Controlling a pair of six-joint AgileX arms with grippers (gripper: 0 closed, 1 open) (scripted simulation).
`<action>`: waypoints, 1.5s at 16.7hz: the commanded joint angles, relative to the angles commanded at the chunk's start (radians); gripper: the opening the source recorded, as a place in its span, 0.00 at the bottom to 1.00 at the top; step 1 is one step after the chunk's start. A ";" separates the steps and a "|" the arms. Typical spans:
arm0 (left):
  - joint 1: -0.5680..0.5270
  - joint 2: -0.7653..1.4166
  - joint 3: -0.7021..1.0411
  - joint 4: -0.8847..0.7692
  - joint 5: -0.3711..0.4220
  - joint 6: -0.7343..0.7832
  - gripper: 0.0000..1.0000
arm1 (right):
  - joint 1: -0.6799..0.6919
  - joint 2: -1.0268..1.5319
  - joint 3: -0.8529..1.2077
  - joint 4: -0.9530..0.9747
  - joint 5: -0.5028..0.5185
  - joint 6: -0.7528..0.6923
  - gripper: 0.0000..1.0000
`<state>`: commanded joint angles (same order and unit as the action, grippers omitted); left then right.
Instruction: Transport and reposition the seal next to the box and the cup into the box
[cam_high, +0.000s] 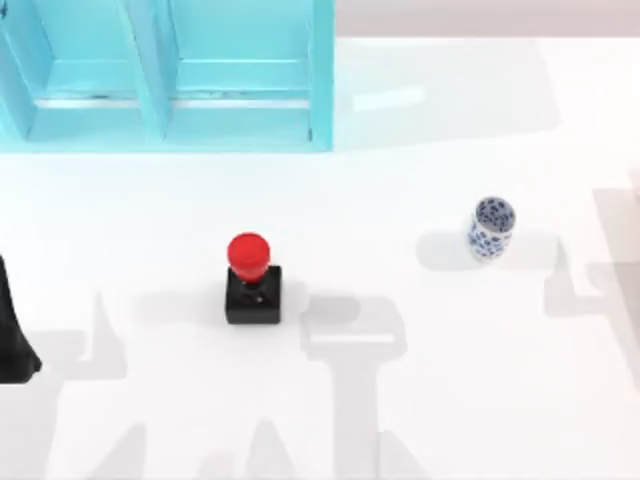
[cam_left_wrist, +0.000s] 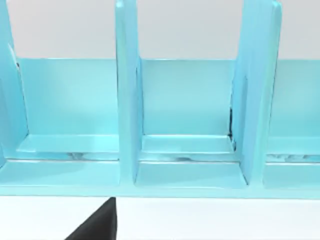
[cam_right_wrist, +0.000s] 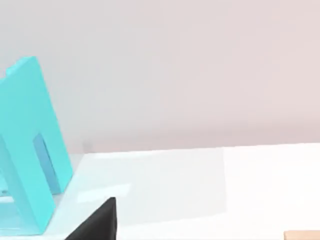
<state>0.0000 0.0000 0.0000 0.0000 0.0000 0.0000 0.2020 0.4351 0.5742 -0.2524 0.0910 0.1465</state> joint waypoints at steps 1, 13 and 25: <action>0.000 0.000 0.000 0.000 0.000 0.000 1.00 | 0.033 0.074 0.094 -0.043 0.014 0.025 1.00; 0.000 0.000 0.000 0.000 0.000 0.000 1.00 | 0.430 1.121 1.314 -0.671 0.133 0.378 1.00; 0.000 0.000 0.000 0.000 0.000 0.000 1.00 | 0.660 1.997 2.135 -1.223 0.114 0.679 1.00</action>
<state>0.0000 0.0000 0.0000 0.0000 0.0000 0.0000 0.8622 2.4318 2.7089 -1.4756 0.2055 0.8255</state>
